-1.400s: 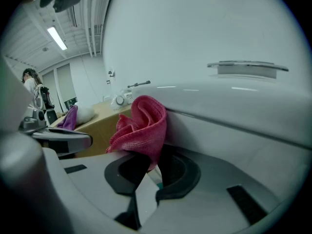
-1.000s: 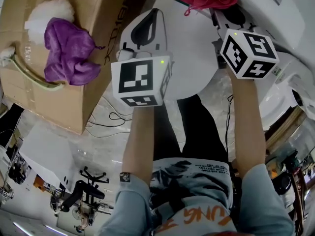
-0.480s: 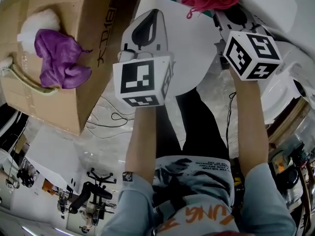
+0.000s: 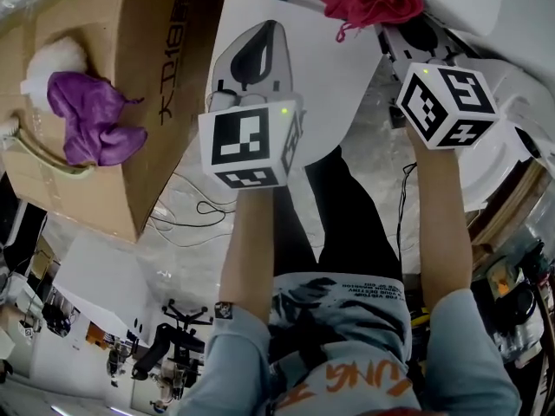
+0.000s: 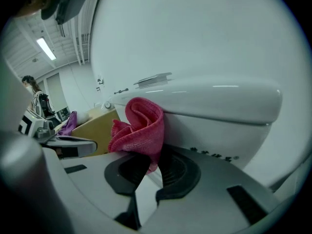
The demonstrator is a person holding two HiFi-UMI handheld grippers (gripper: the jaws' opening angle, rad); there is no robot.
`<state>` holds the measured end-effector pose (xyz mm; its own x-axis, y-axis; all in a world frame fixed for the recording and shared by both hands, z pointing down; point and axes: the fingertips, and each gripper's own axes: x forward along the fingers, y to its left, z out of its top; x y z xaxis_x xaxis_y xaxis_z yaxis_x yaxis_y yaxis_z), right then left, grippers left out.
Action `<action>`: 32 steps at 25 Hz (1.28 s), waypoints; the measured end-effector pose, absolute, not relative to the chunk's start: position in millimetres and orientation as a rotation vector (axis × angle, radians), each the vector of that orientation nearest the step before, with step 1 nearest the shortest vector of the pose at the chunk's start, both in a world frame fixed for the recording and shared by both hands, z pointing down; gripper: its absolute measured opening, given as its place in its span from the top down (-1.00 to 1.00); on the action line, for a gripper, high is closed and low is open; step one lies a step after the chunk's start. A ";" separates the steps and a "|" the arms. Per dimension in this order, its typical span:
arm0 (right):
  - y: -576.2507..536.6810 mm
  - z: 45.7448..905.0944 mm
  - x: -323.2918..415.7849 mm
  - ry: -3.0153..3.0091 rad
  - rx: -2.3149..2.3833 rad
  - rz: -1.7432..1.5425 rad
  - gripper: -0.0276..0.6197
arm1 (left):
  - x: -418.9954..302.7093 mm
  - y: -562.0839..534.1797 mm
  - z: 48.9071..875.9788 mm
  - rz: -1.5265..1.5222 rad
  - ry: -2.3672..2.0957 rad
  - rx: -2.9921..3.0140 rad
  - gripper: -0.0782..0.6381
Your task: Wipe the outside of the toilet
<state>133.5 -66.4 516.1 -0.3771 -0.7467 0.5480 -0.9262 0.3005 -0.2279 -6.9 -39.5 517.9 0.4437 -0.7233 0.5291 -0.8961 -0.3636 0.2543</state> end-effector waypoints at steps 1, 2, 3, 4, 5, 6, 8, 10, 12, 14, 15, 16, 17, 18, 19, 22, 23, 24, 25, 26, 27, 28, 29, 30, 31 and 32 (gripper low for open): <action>-64.8 515.9 137.9 -2.233 1.512 0.744 0.72 | -2.4 -39.7 517.7 0.454 -1.349 2.197 0.71; -63.0 515.4 142.6 -2.229 1.514 0.745 0.72 | 1.8 -39.9 517.4 0.458 -1.342 2.201 0.71; -61.1 514.8 147.6 -2.225 1.514 0.744 0.72 | 5.9 -40.2 517.3 0.462 -1.337 2.205 0.72; -58.8 514.1 153.1 -2.220 1.513 0.741 0.72 | 9.7 -40.4 517.3 0.466 -1.332 2.209 0.71; -56.4 513.5 158.7 -2.216 1.512 0.739 0.72 | 13.0 -40.5 517.6 0.471 -1.328 2.211 0.72; -53.9 513.1 164.3 -2.212 1.512 0.738 0.72 | 15.5 -40.9 518.3 0.477 -1.326 2.212 0.71; -49.7 513.2 175.1 -2.206 1.518 0.741 0.72 | 18.3 -41.7 520.4 0.505 -1.335 2.215 0.71; -46.0 514.4 185.0 -2.203 1.530 0.757 0.72 | 21.8 -40.8 522.6 0.562 -1.347 2.233 0.71; -42.9 516.0 193.7 -2.197 1.540 0.770 0.72 | 30.2 -38.8 523.9 0.601 -1.336 2.260 0.71; -40.3 516.9 201.8 -2.188 1.552 0.781 0.72 | 39.3 -36.3 525.7 0.614 -1.314 2.266 0.72; -38.5 517.4 206.3 -2.181 1.561 0.788 0.72 | 43.3 -34.7 526.8 0.621 -1.303 2.264 0.71; -36.2 518.0 211.3 -2.172 1.573 0.794 0.72 | 47.6 -33.8 527.0 0.627 -1.296 2.268 0.71; -33.7 518.9 217.0 -2.161 1.585 0.798 0.72 | 52.6 -33.6 526.3 0.632 -1.291 2.281 0.71; -31.4 519.9 223.2 -2.149 1.598 0.800 0.72 | 58.1 -33.5 525.3 0.639 -1.286 2.297 0.72; -29.1 520.7 229.5 -2.137 1.609 0.801 0.72 | 63.5 -33.0 524.6 0.647 -1.279 2.311 0.71; -21.9 522.3 245.2 -2.104 1.641 0.814 0.72 | 73.8 -30.5 523.9 0.659 -1.256 2.332 0.71; -19.8 522.7 249.1 -2.095 1.652 0.820 0.72 | 74.9 -30.7 523.6 0.659 -1.255 2.333 0.72; -17.5 523.3 252.6 -2.085 1.662 0.827 0.72 | 75.2 -31.0 523.0 0.656 -1.257 2.331 0.71; -14.9 524.1 255.5 -2.074 1.668 0.831 0.72 | 75.0 -31.2 521.8 0.651 -1.262 2.328 0.72; -12.1 525.0 257.9 -2.063 1.672 0.835 0.72 | 74.3 -31.2 520.2 0.645 -1.269 2.324 0.72; -9.0 525.8 259.7 -2.052 1.674 0.839 0.72 | 73.5 -31.0 518.4 0.637 -1.275 2.321 0.72; -5.2 526.7 260.5 -2.043 1.673 0.844 0.72 | 72.8 -30.3 517.2 0.632 -1.277 2.320 0.72; -0.3 527.9 259.7 -2.035 1.666 0.850 0.72 | 72.1 -28.8 517.3 0.629 -1.272 2.320 0.72; 5.8 530.1 257.0 -2.030 1.650 0.857 0.72 | 71.0 -26.3 519.0 0.630 -1.264 2.317 0.71; 12.3 533.3 252.3 -2.028 1.627 0.864 0.72 | 69.1 -23.1 522.2 0.633 -1.254 2.312 0.72; 18.3 536.9 246.6 -2.027 1.603 0.870 0.72 | 66.5 -20.4 526.4 0.635 -1.246 2.303 0.71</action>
<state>246.6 18.3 536.9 -0.2532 -0.7084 0.6588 -0.9656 0.1429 -0.2174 66.5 -20.4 526.4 0.4874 -0.6499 0.5832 -0.8537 -0.4948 0.1620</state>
